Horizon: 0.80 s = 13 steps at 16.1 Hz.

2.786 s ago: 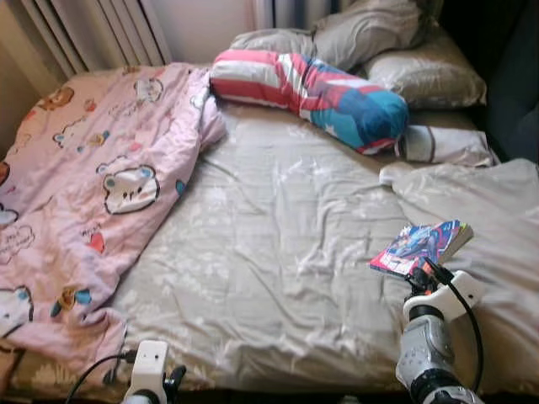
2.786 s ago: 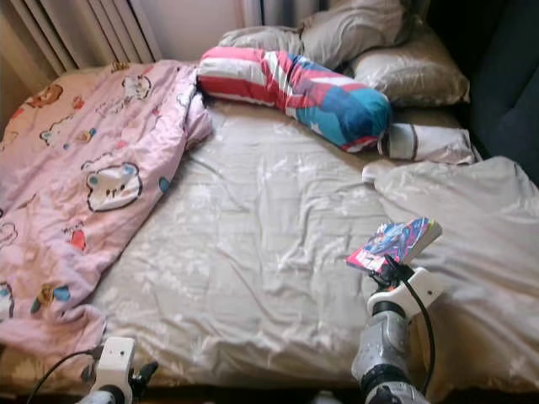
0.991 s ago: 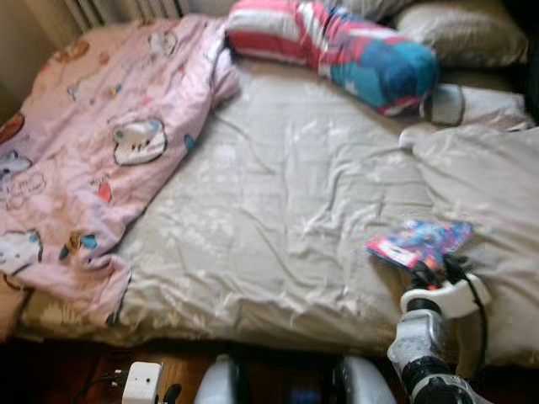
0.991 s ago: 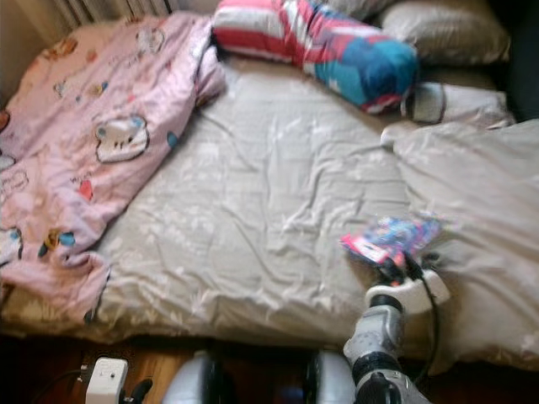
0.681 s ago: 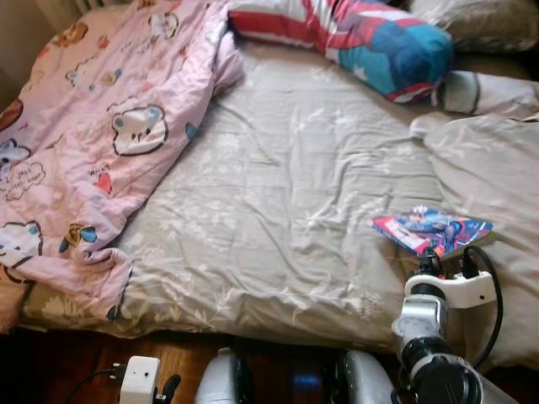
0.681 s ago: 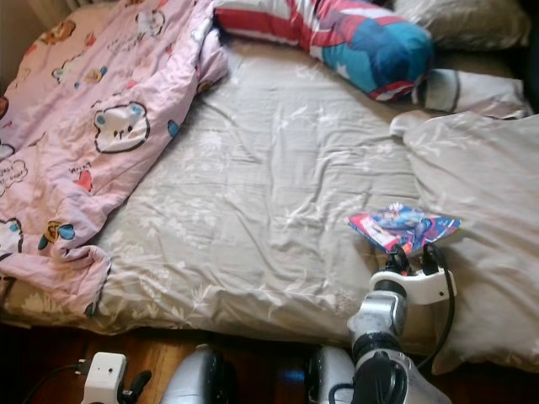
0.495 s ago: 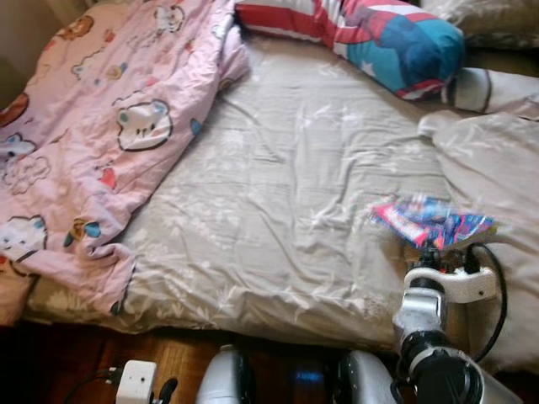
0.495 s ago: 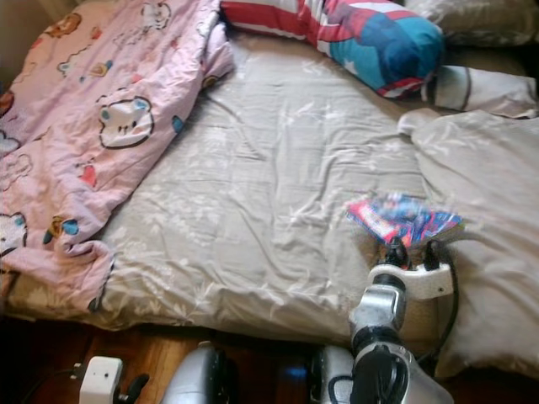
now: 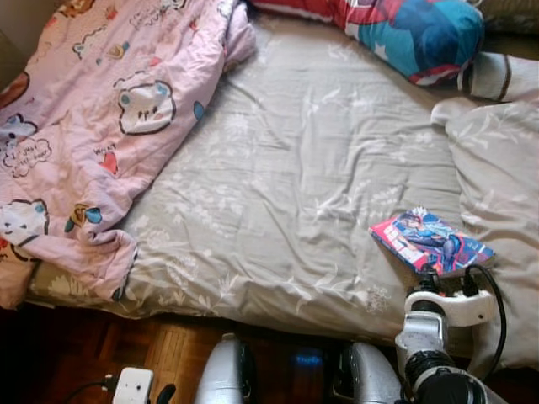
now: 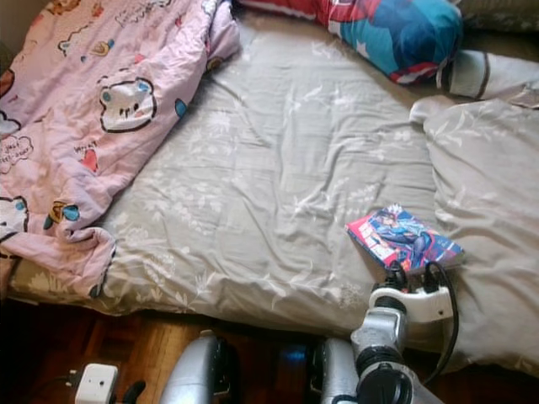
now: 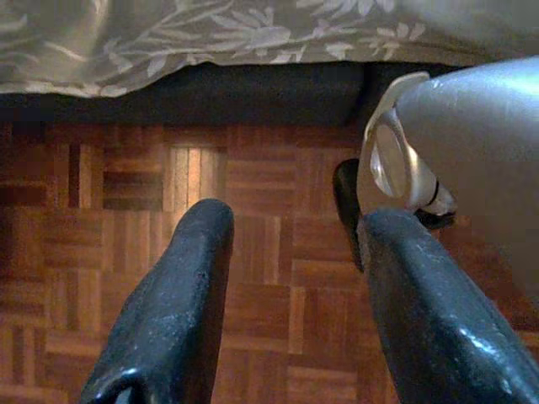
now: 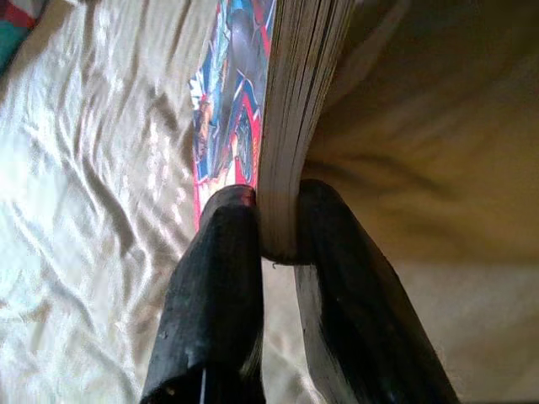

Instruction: Clean up the room

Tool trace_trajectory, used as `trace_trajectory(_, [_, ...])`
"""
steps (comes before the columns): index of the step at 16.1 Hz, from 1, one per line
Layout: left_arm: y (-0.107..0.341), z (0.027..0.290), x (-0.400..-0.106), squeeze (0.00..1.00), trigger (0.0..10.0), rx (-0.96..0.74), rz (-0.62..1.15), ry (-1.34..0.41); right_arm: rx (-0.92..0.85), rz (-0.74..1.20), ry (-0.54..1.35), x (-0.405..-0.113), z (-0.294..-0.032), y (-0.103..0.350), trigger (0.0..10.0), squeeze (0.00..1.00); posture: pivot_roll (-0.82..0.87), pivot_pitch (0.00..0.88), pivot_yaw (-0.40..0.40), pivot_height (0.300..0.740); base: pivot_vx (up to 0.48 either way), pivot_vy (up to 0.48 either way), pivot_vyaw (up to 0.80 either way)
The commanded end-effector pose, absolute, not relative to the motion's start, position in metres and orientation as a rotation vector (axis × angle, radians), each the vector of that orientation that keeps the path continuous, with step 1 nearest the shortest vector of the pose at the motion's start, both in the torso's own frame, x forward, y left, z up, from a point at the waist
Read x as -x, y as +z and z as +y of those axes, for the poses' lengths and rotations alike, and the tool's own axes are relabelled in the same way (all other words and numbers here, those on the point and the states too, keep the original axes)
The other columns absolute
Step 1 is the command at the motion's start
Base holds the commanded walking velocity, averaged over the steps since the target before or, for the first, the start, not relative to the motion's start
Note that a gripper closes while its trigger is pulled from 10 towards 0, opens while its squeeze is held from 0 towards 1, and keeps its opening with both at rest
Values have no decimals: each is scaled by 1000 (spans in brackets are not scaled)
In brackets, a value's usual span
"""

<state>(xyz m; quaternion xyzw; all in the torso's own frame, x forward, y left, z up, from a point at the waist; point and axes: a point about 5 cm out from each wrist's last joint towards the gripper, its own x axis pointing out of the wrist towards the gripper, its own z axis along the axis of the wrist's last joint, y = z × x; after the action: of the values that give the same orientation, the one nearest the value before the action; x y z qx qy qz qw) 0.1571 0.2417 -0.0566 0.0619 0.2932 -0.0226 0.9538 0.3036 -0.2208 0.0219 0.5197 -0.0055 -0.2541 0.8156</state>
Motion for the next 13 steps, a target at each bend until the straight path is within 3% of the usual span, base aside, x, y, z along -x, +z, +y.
trace_trajectory(1, [-65,248,-136,0,10000,-127,670,-34,-1101,116,-573,-287,-210,-1,10000,0,173,372,106,642,0,0,0])
trace_trajectory(2, [-66,247,-135,0,10000,-125,675,-34,-1090,124,-554,-286,-208,-2,10000,1000,173,374,105,642,0,0,0])
trace_trajectory(7, [-67,244,-135,0,10000,-132,686,-59,-1061,223,-480,-291,-196,-3,10000,988,164,379,105,642,0,0,0])
trace_trajectory(8, [-67,244,-135,0,10000,-131,690,-57,-1036,245,-481,-289,-195,-5,10000,0,164,379,105,642,0,0,0])
trace_trajectory(13, [-68,241,-138,0,10000,-130,699,-64,-872,409,-351,-279,-185,-19,10000,0,148,364,101,642,0,0,0])
